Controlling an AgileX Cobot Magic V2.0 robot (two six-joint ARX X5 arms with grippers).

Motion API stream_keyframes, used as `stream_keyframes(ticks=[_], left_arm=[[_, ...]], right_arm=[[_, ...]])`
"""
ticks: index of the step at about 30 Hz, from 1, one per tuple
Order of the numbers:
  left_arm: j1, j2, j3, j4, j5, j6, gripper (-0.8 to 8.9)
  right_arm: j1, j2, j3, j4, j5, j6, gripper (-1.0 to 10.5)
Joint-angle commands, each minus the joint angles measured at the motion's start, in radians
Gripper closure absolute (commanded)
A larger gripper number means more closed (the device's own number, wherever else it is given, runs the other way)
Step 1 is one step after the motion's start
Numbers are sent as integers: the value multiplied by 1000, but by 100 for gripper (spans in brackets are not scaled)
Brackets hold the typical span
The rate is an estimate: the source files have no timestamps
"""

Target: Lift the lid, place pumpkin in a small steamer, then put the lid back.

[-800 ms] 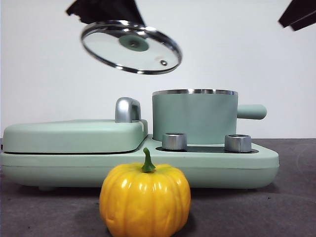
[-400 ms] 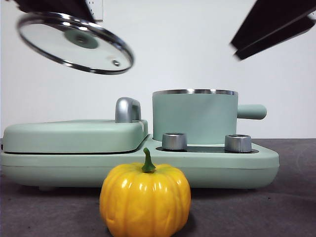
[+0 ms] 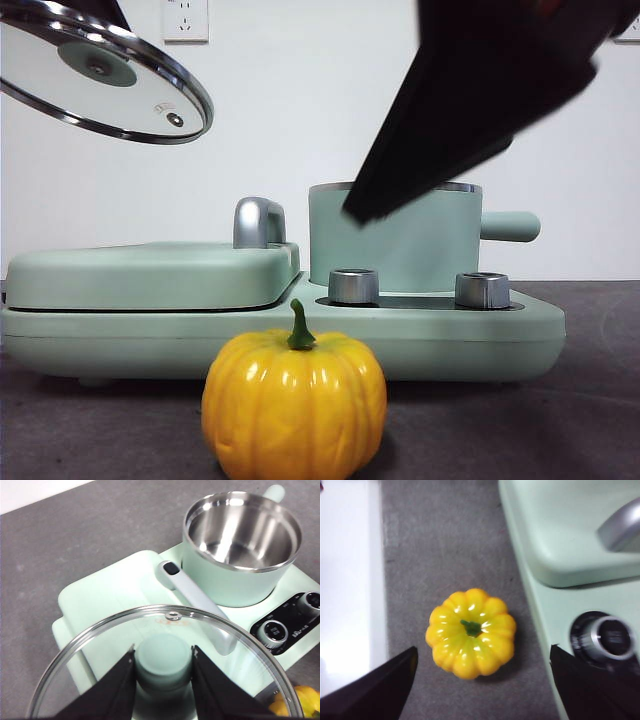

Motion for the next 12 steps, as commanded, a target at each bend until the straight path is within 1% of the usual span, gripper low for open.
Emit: stream_keyframes(ticks=[1,12], left_arm=[[2,-3,14,36,-2,3,796],[21,-3,14,49,-2,14,797]], right_arm=[[23,65,19,28,-2,11,521],[56,220,19,125,-3,11,491]])
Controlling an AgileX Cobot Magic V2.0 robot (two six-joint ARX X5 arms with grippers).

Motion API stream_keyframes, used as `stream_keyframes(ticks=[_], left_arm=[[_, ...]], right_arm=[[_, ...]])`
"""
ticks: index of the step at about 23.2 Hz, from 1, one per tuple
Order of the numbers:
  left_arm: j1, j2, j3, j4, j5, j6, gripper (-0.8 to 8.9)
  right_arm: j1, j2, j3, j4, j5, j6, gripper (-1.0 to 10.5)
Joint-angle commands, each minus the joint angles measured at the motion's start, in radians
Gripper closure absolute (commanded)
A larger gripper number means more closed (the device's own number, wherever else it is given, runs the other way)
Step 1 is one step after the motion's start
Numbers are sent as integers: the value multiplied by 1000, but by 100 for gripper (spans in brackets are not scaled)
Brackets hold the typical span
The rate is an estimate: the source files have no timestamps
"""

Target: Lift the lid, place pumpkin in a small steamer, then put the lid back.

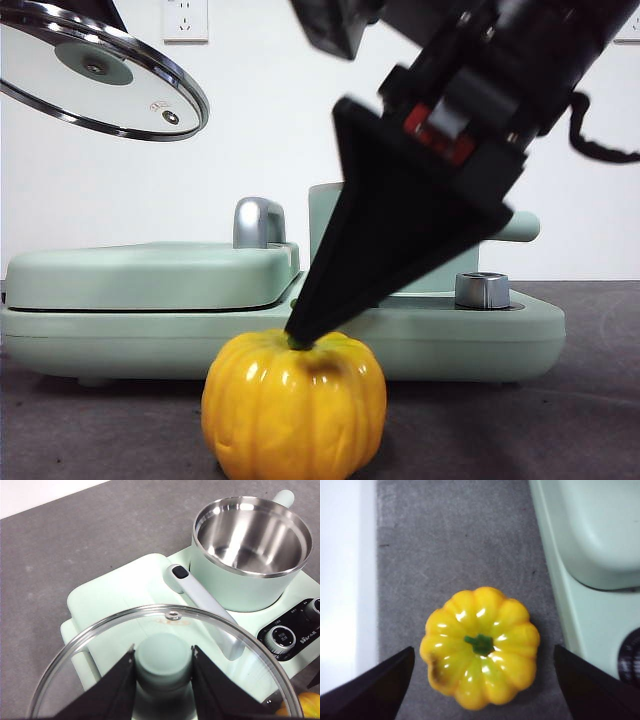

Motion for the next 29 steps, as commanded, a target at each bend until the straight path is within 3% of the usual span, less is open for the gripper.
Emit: stream_keyframes(ticks=[1,15,20,29], left_arm=[[2,-2,14,37,-2,13,797],[2,-2,14,45,-2,23,797],[2,-2,14,45,-2,23,796],[2,-2,14,52,-2,23,796]], right_arm=[[18,42,19,18,-2,10,475],[26,126,19,48,-2,17,452],[26,125,20,47,-4,66,521],[25,74,97,-80,-56,168,521]])
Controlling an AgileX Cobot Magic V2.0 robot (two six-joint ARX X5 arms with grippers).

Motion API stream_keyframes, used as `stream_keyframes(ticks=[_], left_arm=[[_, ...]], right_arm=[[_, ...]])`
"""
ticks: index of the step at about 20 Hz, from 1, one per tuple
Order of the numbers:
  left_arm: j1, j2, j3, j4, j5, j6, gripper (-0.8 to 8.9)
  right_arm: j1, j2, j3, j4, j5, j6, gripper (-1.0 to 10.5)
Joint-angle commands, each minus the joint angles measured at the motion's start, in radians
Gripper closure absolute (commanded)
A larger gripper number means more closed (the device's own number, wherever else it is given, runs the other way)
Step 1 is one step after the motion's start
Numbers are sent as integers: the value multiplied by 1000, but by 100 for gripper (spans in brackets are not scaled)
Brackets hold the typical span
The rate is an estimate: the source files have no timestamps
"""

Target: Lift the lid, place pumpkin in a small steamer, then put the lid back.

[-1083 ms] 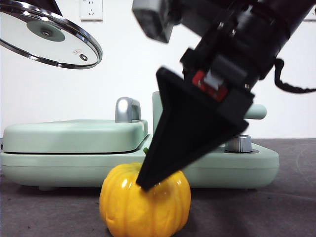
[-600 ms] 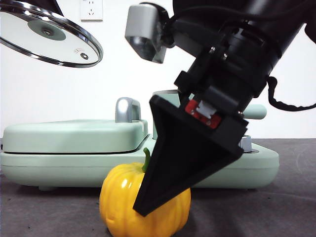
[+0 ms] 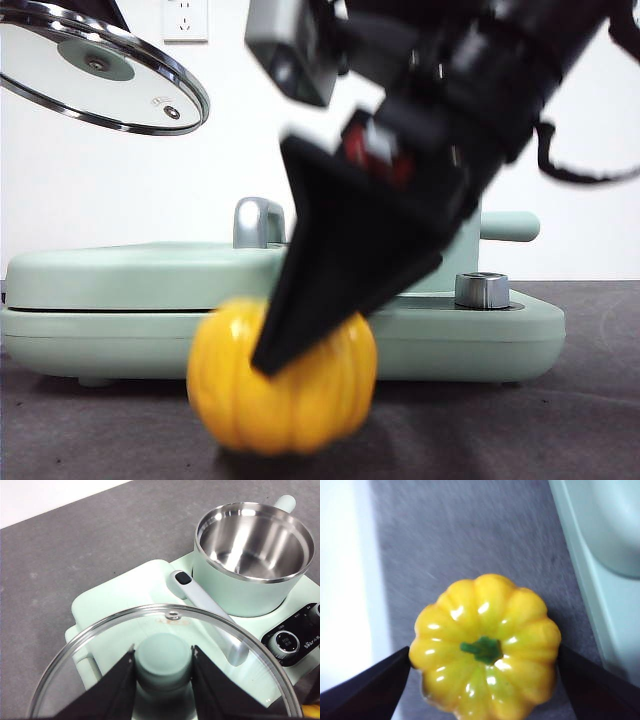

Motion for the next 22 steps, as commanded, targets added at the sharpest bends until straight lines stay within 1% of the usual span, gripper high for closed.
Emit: stream_keyframes(ticks=[1,6,8,10,15,20,22], left_arm=[[-3,-2,14,31,-2,10,797],[-3,-2,14,31,-2,10,797],[-3,-2,14,31,-2,10,797],[-3,-2,14,32,-2,11,797],[-3,-2,14,39,-2,15,797],[-3,-1,14,69,-2,14,797],[-3,-1,14,75,-2,14,797]], right_arm=[[11,-18,52,-61,-21,61,521],[10,-50,150,-274,-8,127,521],[7,-61,198,-373,18,163,521],[5,-65,241,-452,47,183,521],[-6,-67,372,-652,177,261,521],[-28,-67,503,-797,286,303,522],[-47,-66,551,-840,312,312,521]])
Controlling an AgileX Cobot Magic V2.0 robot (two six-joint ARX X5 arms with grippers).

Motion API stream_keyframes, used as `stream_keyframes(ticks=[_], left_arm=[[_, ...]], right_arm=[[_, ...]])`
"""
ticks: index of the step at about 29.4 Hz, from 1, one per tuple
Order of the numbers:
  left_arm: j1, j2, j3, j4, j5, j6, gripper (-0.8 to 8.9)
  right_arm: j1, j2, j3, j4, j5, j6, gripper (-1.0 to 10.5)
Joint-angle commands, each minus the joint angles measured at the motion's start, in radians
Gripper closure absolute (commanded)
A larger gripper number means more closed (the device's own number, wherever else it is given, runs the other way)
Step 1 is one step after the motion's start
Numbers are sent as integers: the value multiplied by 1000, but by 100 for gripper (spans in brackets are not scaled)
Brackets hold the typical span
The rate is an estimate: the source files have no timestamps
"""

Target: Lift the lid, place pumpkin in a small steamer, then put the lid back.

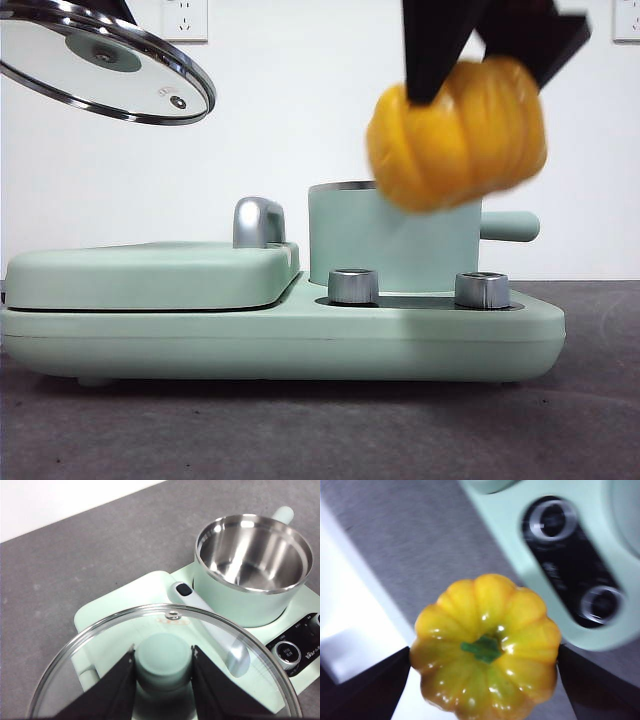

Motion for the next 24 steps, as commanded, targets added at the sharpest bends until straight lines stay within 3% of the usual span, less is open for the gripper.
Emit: stream_keyframes(ticks=[1,15,24], left_arm=[[-4,-1,14,37,-2,8,797],[-4,-1,14,36,-2,8,798],[-4,-1,14,36,-2,6,798]], right_arm=[[-17,9,84,-54,30,34,521],[-245,87,338,-130,34,-16,521],[-304,249,487,-99,33,-64,521]])
